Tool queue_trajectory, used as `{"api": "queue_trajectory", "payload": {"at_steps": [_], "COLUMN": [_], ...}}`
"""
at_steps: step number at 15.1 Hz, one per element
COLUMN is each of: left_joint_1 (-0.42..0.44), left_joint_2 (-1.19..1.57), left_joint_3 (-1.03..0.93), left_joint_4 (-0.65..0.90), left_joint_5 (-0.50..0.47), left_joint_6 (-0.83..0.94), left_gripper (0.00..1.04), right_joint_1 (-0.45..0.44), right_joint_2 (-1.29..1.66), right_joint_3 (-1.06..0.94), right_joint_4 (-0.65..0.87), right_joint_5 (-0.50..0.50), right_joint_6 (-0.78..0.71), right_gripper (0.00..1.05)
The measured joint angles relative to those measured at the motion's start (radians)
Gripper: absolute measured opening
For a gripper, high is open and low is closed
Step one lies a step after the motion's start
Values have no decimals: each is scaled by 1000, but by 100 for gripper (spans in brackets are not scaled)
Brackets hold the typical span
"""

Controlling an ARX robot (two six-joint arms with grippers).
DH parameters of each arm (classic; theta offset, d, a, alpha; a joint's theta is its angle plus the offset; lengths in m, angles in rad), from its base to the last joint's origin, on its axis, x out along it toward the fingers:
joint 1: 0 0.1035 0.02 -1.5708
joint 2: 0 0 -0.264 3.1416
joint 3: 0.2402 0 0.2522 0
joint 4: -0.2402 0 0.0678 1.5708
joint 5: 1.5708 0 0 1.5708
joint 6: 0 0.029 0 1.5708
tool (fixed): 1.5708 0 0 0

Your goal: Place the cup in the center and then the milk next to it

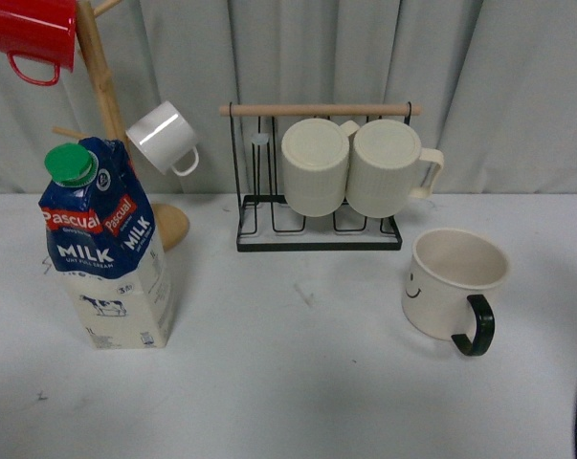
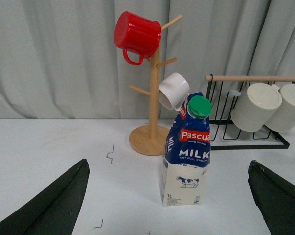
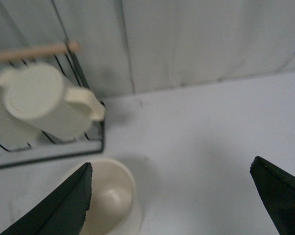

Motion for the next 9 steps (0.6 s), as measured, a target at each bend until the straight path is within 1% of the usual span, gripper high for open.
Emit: {"api": "queue_trajectory", "payload": {"at_steps": [1, 2, 3, 6, 7, 9], "left_joint_1": [0, 0, 0, 0, 0, 0], "left_joint_2": [0, 0, 0, 0, 0, 0], "left_joint_3": [0, 0, 0, 0, 0, 0], "left_joint_4": [0, 0, 0, 0, 0, 0], "left_joint_5": [0, 0, 0, 0, 0, 0], "left_joint_6": [0, 0, 0, 0, 0, 0], "left_gripper": [98, 98, 98, 98, 98, 98], "right_joint_1": [36, 38, 37, 39, 39, 39], "right_joint_2": [311, 401, 481, 505, 511, 516], "right_joint_3": [228, 340, 407, 442, 443, 443], "right_joint_4": [-262, -364, -429, -436, -439, -438], "right_joint_5": [-13, -25, -30, -29, -28, -28], "right_joint_6": [130, 197, 238, 247, 252, 255], "right_gripper": [98, 98, 98, 98, 89, 64]}}
